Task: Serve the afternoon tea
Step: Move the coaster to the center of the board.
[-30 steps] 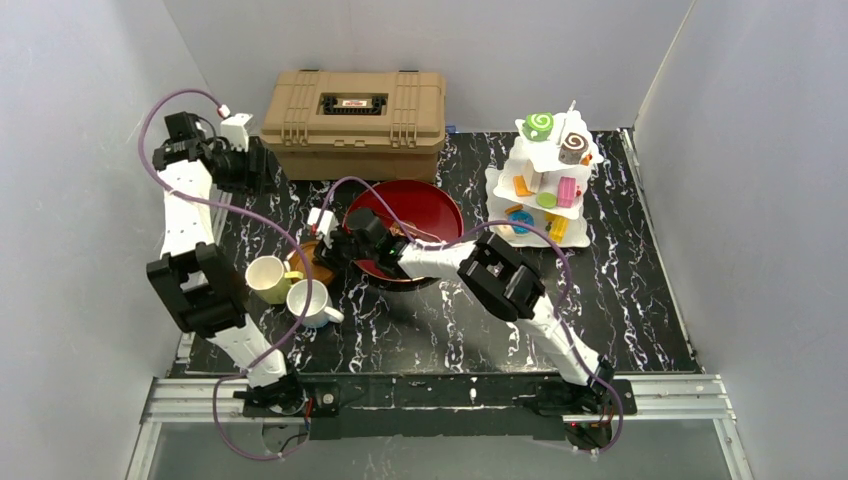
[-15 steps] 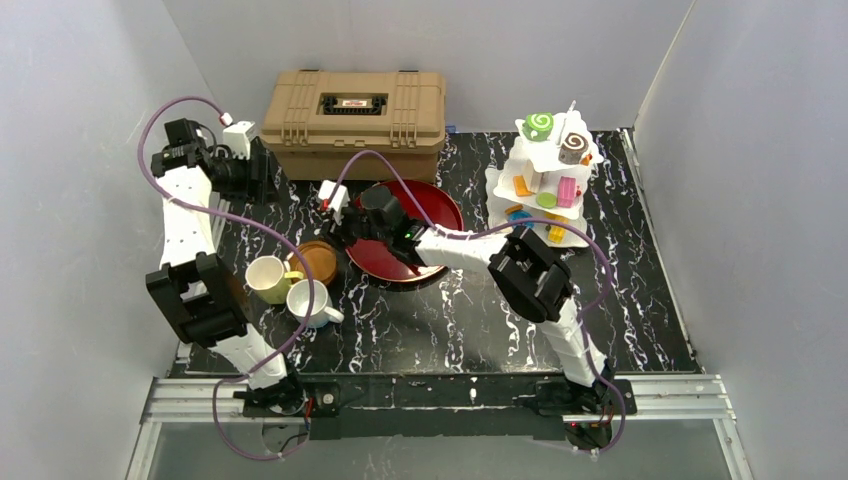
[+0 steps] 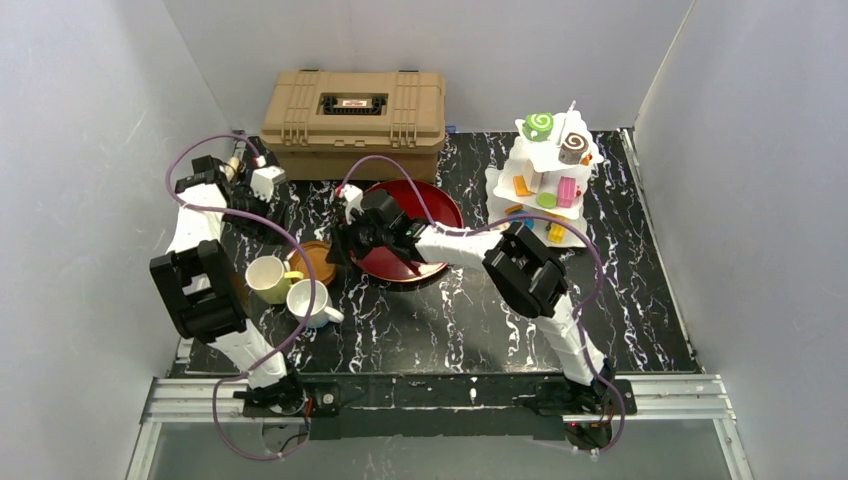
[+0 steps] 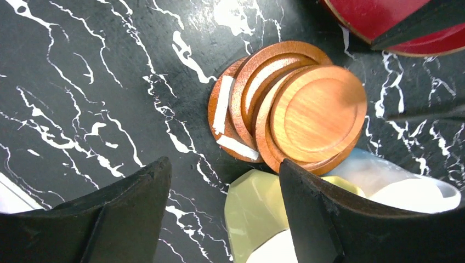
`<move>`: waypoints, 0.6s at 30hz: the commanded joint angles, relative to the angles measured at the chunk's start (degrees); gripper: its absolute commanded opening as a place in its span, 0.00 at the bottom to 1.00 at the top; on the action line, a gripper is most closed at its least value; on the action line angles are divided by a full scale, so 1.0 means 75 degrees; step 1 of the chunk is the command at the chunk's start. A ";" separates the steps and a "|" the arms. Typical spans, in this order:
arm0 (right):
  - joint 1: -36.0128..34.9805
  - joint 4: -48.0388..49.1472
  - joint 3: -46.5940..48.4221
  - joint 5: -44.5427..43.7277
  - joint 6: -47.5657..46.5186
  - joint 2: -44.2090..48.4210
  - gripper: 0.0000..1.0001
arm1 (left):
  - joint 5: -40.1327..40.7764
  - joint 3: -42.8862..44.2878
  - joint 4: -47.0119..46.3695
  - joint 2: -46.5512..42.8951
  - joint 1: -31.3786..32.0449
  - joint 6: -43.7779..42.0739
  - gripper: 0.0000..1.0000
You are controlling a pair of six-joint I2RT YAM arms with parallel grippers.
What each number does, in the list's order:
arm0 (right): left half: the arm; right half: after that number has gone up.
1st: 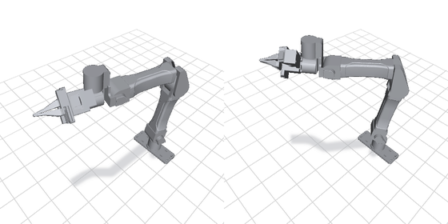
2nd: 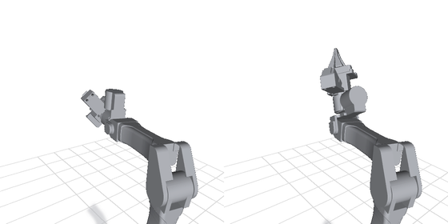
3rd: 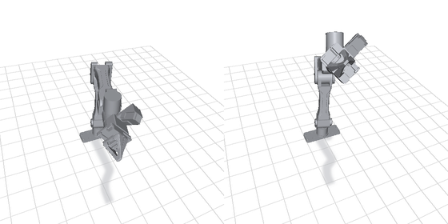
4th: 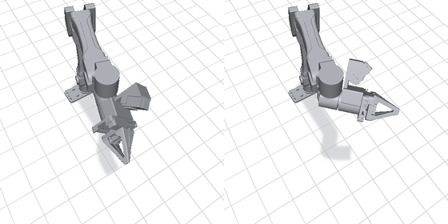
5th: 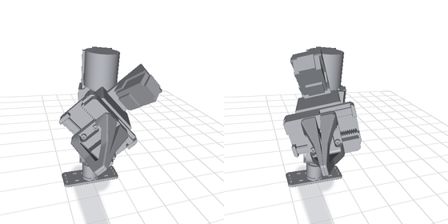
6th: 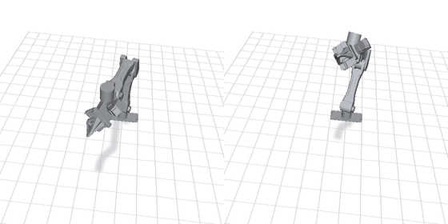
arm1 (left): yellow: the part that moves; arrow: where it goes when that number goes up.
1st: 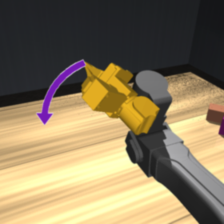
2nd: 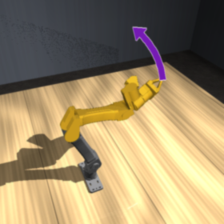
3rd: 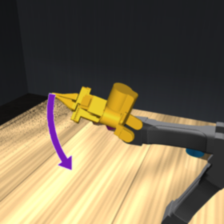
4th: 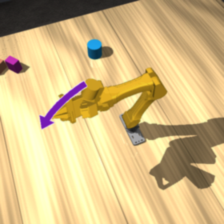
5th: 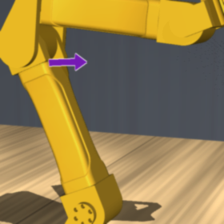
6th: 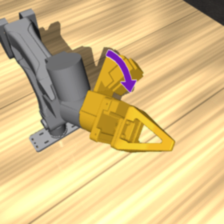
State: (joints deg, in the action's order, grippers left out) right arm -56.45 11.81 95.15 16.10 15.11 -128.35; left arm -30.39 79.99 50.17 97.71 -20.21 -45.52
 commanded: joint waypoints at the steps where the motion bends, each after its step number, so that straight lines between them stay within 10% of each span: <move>1: 0.0332 -0.0089 0.0416 0.0797 0.2301 -0.0318 0.63 | -0.0035 -0.0253 -0.0276 0.0022 -0.0025 -0.0970 0.70; 18: 0.0283 0.0045 0.0791 0.0955 0.3124 -0.0853 0.52 | 0.0417 -0.1391 -0.1503 0.0225 0.0202 -0.1300 0.70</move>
State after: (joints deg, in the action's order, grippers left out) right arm -53.63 10.44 98.06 22.70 36.75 -132.99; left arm -28.05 71.55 40.62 99.59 -19.51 -53.32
